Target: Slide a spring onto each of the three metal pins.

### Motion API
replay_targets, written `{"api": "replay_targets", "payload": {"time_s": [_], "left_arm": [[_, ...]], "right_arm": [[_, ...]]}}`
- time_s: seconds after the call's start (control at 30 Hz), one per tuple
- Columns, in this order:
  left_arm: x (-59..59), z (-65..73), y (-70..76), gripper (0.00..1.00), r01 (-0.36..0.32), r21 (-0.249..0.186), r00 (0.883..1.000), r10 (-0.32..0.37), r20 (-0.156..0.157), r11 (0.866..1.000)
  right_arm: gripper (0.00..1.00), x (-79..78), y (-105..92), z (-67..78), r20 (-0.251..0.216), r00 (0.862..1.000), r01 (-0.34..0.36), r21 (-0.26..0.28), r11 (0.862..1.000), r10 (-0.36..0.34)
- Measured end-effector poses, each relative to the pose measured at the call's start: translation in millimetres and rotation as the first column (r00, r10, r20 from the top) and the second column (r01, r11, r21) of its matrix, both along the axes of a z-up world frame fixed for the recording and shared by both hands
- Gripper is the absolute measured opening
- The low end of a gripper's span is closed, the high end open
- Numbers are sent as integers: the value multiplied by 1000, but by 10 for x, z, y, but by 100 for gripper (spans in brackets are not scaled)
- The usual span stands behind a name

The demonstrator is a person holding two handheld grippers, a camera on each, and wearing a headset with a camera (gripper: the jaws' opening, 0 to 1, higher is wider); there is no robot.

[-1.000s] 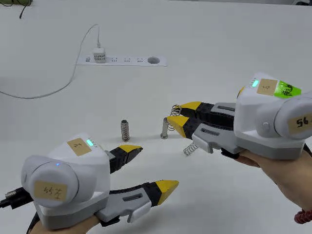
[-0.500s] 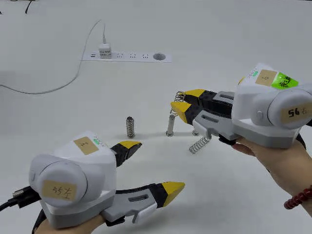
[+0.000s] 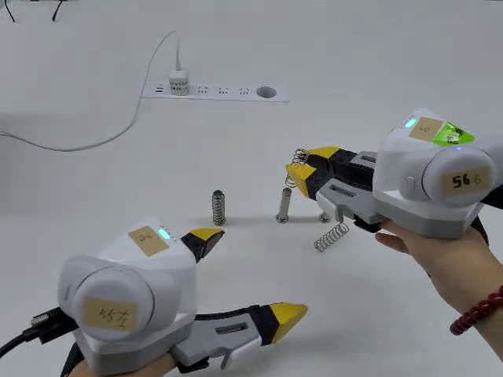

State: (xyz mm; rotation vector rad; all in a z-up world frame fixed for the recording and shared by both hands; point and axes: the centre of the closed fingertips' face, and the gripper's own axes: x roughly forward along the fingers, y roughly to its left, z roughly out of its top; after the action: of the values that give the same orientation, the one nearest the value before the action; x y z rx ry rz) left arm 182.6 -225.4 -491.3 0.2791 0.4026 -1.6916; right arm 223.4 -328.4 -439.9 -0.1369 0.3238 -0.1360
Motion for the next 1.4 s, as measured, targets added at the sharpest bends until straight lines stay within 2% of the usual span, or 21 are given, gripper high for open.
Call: {"api": "replay_targets", "payload": {"time_s": [0.37,0.53,1.03,1.4], "left_arm": [[70,-18,16,88,-37,7,999,37,-4,999],[86,-16,21,89,-40,3,999,40,5,999],[108,-37,38,88,-45,11,999,45,7,999],[119,-50,43,88,-46,16,999,46,10,999]], "right_arm": [[12,25,11,-74,-15,1000,-3,12,1000,3],[12,26,23,-100,-24,1000,-6,12,1000,6],[12,38,50,-234,-71,997,-16,-6,1000,15],[12,41,51,-363,-102,995,-12,7,1000,12]]}}
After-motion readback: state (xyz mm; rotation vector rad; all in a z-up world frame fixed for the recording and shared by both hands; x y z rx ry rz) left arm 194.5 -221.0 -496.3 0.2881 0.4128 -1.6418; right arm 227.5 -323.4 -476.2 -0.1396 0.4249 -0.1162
